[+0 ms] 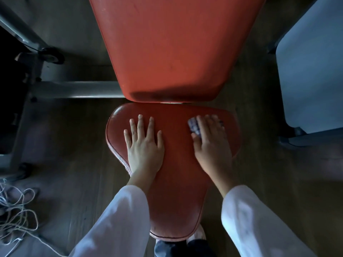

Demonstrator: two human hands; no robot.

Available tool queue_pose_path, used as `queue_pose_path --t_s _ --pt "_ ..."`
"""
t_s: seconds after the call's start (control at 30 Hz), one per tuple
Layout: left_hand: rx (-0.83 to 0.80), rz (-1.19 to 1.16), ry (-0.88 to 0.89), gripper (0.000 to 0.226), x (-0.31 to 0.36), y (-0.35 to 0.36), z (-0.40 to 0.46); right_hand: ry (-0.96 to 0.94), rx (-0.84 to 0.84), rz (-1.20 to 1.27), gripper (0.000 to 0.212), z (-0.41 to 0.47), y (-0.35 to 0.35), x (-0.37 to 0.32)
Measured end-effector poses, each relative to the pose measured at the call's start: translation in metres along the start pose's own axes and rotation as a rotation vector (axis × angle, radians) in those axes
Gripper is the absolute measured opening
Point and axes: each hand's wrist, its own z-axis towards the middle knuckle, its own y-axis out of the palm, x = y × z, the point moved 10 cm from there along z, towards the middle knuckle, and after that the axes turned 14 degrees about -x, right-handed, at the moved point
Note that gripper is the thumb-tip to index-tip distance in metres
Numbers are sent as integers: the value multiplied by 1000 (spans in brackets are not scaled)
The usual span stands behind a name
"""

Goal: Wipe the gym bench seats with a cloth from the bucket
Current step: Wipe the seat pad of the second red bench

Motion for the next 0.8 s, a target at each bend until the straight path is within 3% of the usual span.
queue_pose_path --t_s 0.1,0.17,0.3,0.4,0.47,0.6,0.7,0.8 --pt "6 3 -2 51 0 0 1 180 64 -53 49 19 -9 31" --pt "3 2 -4 51 0 1 2 200 47 -43 52 40 -5 28" --pt "9 11 -3 50 -1 3 3 -17 -115 59 57 60 21 -18" --pt "11 4 4 59 -2 2 3 -198 -116 34 53 37 23 -43" --pt "7 6 3 60 -2 2 3 -221 -90 14 49 26 17 -33" --pt "2 7 -5 59 -1 1 3 19 22 1 48 35 -9 34" --pt "4 6 -8 50 -2 1 3 244 14 135 51 43 -15 71" --pt "3 1 -11 50 -2 1 3 214 25 60 51 31 -12 56"
